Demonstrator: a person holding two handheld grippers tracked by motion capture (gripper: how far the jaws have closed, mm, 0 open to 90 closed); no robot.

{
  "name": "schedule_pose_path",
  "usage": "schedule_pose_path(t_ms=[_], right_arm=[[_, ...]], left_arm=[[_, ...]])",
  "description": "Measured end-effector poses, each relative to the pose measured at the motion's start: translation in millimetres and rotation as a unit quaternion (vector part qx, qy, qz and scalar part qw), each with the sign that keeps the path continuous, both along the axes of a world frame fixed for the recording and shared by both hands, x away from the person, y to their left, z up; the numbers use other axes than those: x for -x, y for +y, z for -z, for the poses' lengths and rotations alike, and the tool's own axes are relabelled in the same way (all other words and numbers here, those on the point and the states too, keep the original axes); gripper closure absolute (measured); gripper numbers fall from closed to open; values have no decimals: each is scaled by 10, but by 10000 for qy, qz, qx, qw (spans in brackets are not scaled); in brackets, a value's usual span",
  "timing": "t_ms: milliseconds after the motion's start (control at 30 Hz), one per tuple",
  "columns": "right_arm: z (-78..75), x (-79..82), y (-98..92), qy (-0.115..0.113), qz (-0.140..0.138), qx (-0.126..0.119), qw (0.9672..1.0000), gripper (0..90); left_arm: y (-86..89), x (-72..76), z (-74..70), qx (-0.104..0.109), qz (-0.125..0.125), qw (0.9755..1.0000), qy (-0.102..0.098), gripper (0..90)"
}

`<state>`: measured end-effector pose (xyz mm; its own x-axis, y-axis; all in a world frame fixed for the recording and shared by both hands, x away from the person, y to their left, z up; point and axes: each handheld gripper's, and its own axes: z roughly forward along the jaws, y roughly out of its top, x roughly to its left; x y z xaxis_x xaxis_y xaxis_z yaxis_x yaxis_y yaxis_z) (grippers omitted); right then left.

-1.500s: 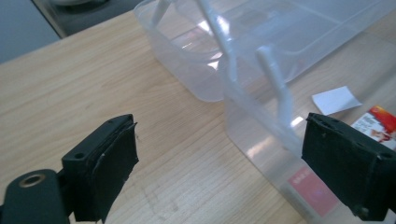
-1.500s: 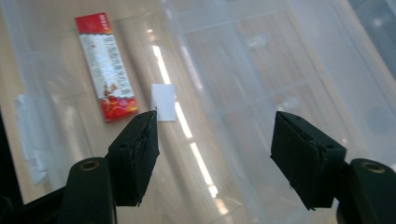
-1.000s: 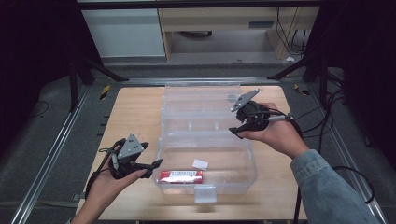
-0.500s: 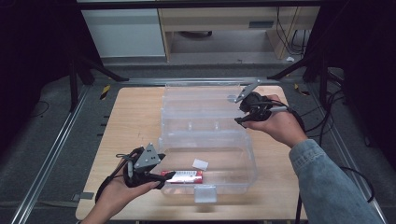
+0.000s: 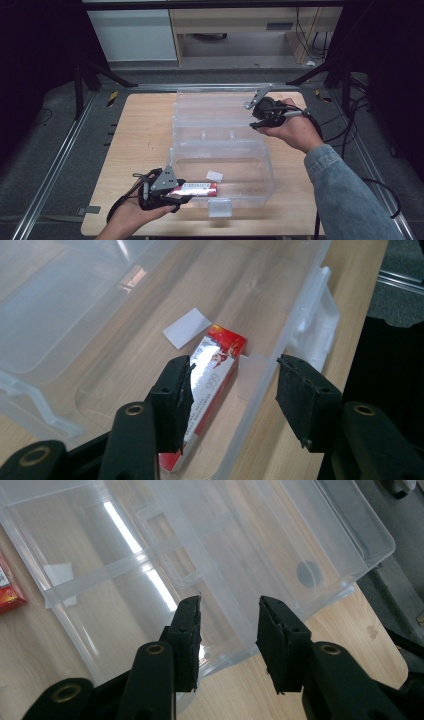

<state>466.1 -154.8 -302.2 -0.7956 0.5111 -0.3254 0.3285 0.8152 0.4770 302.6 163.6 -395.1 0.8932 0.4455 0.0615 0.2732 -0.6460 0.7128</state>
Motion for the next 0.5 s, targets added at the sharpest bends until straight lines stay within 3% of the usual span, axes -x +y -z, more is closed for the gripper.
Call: schedule_pose_path(t_ms=[100, 200, 367, 500], right_arm=[[27, -10, 24, 39, -75, 40, 10000, 641], [44, -11, 53, 64, -131, 104, 9998, 635], [82, -65, 103, 26, -62, 149, 9999, 525], [104, -110, 147, 4, -116, 203, 9997, 475]], left_arm=[[-18, 54, 23, -2, 81, 10000, 45, 483], [-1, 95, 23, 127, 67, 9999, 76, 473], [47, 69, 62, 272, -5, 9994, 217, 436], [56, 64, 117, 228, 27, 9995, 215, 402]])
